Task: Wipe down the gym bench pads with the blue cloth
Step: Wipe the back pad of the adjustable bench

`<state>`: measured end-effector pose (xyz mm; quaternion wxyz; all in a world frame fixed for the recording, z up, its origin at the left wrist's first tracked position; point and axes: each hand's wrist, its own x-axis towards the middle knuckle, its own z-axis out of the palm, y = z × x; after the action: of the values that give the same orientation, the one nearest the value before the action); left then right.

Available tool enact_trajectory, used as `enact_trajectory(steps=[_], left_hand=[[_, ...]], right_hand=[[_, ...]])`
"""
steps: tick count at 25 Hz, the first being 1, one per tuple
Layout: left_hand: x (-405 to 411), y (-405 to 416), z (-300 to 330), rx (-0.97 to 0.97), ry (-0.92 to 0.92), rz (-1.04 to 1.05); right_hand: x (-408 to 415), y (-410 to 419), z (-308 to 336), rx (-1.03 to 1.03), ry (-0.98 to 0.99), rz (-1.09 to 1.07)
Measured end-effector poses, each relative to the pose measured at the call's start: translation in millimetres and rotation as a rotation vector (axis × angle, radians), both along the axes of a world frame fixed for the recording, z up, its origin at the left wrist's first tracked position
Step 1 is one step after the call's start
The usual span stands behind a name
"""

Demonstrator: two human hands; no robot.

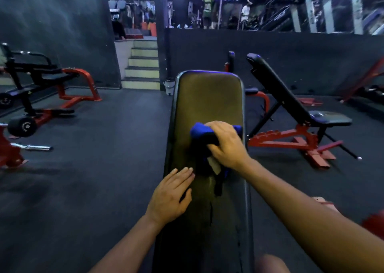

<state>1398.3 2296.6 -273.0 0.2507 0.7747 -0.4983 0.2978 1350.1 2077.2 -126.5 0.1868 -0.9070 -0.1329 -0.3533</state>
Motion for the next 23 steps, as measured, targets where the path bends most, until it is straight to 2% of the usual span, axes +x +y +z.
enact_trajectory(steps=[2, 4, 7, 9, 13, 15, 18, 23], left_hand=[[-3, -7, 12, 0.003, -0.047, -0.004], [4, -23, 31, 0.08, -0.099, -0.001], [26, -58, 59, 0.238, -0.081, 0.06], [36, -77, 63, 0.31, -0.042, 0.119], [43, -84, 52, 0.347, -0.089, 0.19], [44, -84, 50, 0.335, -0.104, 0.188], [45, -87, 49, 0.318, -0.114, 0.18], [45, -87, 47, 0.312, -0.138, 0.187]], right_hand=[[-28, -42, -3, 0.304, -0.109, -0.169], [-44, -80, 1, 0.581, -0.134, -0.35], [-42, -121, 8, 0.745, -0.115, -0.443], [-15, -139, 14, 0.759, -0.082, -0.41], [68, -139, 16, 0.603, 0.052, -0.278], [85, -128, 8, 0.617, 0.135, -0.32], [67, -117, -16, 0.631, 0.113, -0.32], [-18, -78, -92, 0.63, 0.152, -0.242]])
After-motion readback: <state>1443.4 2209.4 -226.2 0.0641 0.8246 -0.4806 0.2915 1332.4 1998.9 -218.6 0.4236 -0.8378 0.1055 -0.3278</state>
